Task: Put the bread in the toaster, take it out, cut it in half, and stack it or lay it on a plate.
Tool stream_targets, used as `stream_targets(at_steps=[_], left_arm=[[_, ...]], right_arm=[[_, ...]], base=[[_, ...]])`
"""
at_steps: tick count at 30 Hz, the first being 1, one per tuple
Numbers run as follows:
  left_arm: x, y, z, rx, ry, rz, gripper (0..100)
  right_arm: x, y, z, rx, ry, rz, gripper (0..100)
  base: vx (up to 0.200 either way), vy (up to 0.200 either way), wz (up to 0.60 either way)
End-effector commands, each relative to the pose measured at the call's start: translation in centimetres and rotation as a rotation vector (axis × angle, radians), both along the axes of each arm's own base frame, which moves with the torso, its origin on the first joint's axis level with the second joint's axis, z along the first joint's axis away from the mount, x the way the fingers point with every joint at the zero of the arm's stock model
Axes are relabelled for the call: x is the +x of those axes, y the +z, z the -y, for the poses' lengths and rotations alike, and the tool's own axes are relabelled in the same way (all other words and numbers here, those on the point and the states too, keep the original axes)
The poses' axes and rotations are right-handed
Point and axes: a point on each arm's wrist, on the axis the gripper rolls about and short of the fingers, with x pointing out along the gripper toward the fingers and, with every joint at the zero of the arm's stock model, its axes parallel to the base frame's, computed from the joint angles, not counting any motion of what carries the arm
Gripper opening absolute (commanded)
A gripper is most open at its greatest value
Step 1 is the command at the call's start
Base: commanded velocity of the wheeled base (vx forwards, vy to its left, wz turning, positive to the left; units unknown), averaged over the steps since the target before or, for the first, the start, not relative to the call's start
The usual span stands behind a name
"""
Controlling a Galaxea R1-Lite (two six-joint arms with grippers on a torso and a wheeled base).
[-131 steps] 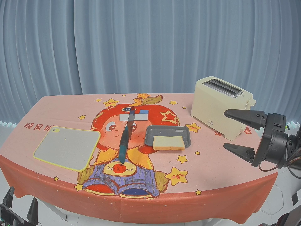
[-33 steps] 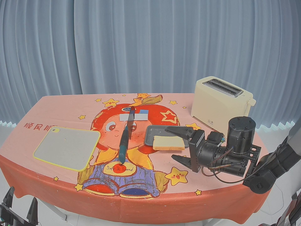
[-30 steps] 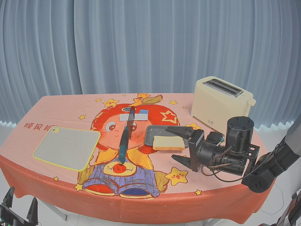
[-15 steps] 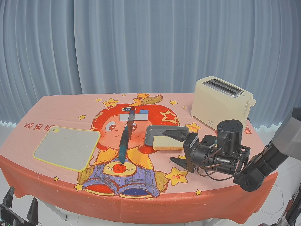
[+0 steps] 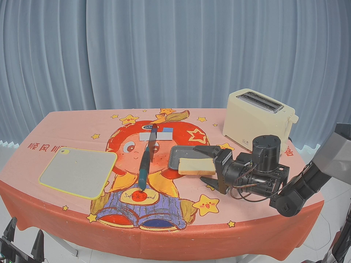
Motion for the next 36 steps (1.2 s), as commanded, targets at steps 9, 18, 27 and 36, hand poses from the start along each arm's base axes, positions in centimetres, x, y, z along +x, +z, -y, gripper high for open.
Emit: stream_targets(at_steps=[9,18,27,36], left_arm=[[0.1,-0.5,0.0,0.000,0.000,-0.012,100],[0.1,-0.5,0.0,0.000,0.000,-0.012,100],[0.1,-0.5,0.0,0.000,0.000,-0.012,100],[0.1,-0.5,0.0,0.000,0.000,-0.012,100]], right_arm=[[1.5,-0.1,-0.3,-0.001,-0.023,-0.039,100],[2.3,0.0,-0.3,0.004,-0.033,-0.037,100],[2.3,-1.1,-0.3,-0.015,-0.032,-0.065,0],[2.0,-0.6,-0.3,-0.038,-0.028,-0.097,0]], base=[[0.000,0.000,0.00],[0.000,0.000,0.00],[0.000,0.000,0.00],[0.000,0.000,0.00]])
